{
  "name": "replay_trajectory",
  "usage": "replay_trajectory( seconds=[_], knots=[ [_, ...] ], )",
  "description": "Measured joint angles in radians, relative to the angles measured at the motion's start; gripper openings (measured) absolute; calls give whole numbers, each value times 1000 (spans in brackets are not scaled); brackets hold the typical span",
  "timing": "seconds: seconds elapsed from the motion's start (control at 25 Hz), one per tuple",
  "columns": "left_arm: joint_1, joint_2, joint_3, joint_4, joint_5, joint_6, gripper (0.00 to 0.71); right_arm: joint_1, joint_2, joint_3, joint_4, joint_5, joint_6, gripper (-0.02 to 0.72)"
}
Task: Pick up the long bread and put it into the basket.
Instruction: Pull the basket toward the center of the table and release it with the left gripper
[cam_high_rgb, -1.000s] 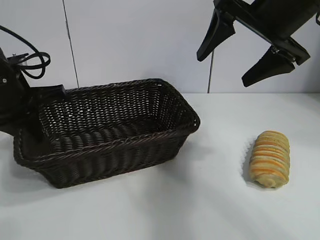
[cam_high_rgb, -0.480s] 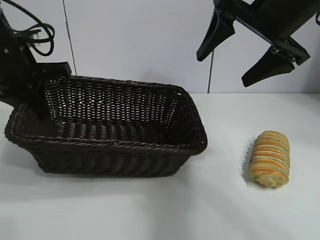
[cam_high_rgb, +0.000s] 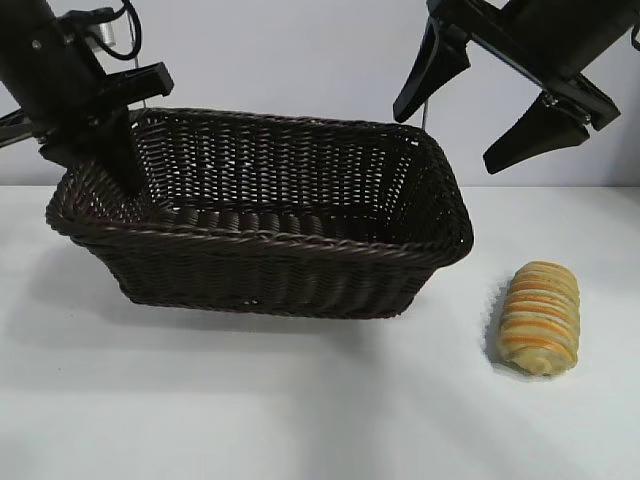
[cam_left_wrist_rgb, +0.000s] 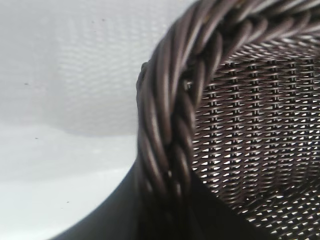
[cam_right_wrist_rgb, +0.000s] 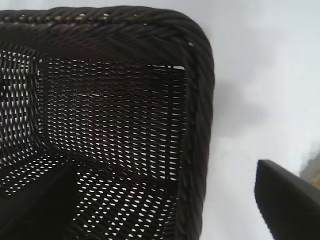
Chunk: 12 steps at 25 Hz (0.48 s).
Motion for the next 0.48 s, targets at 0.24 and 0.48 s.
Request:
replay_trajectory(
  seconds=[0.24, 0.48],
  knots=[
    [0, 44, -3, -25, -16, 2, 100, 0, 0, 0, 0, 0, 0, 683],
    [0, 45, -7, -32, -3, 2, 246, 0, 0, 0, 0, 0, 0, 683]
  ],
)
